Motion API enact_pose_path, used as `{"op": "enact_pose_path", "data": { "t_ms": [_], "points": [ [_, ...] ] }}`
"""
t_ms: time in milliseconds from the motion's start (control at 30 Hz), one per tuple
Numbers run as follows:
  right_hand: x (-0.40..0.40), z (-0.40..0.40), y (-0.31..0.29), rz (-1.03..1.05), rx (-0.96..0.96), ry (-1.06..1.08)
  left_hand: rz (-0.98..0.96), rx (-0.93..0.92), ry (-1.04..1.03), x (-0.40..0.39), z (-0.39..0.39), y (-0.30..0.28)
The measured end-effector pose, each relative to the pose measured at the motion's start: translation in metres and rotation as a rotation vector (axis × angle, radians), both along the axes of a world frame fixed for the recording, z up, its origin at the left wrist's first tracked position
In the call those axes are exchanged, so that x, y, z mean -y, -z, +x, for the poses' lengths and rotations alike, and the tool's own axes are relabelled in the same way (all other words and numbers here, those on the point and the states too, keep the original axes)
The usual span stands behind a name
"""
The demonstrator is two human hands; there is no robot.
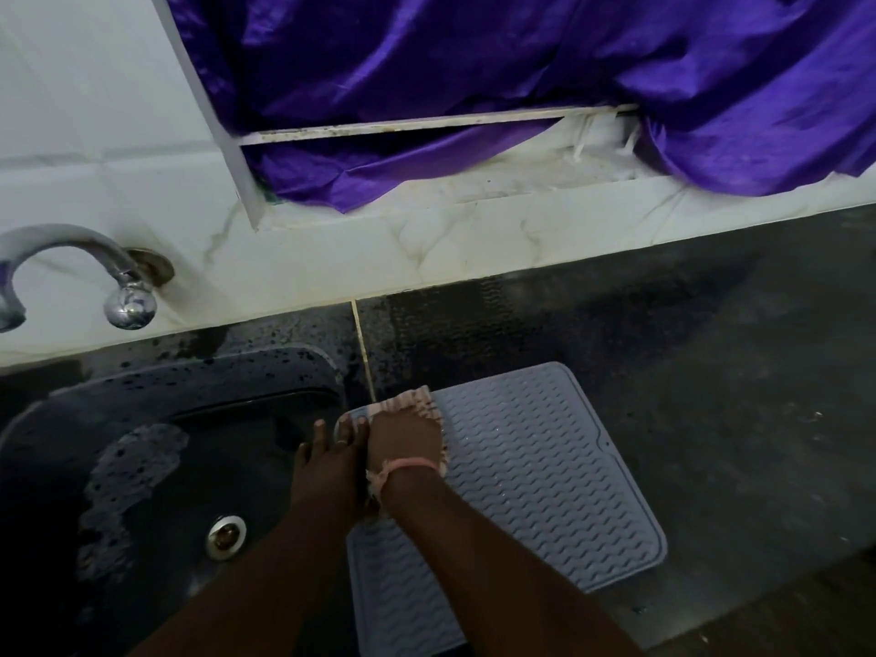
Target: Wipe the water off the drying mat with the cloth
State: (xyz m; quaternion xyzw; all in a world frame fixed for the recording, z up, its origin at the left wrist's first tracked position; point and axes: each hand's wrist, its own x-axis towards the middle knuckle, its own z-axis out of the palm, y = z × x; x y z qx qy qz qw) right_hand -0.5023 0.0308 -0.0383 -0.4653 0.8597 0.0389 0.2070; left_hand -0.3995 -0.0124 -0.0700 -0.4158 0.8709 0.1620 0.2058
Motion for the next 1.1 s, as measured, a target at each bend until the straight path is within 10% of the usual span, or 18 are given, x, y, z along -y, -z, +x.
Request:
{"op": "enact_pose_path", "data": {
  "t_ms": [167, 300, 600, 900, 1100],
  "points": [
    [-0.022, -0.066, -0.033, -0.213, 0.337, 0.337, 0.049, -0.07, -0.043, -0.001, 0.005, 0.001],
    [-0.073, -0.147, -0.042, -0.275, 0.034, 0.571, 0.107, -0.142, -0.157, -0.002, 0.015, 0.001],
    [-0.039, -0.075, 0.009, -0.023, -0.235, 0.464, 0.159, -0.139, -0.225, -0.004, 0.019, 0.005],
    [0.0, 0.027, -0.015, -0.06, 0.039, -0.02, 0.101, -0.173, -0.215, -0.009, 0.023, -0.002],
    [-0.034, -0.088, -0.049, -0.254, 0.163, 0.529, 0.122, -0.251, -0.253, -0.018, 0.025, -0.003]
  ]
}}
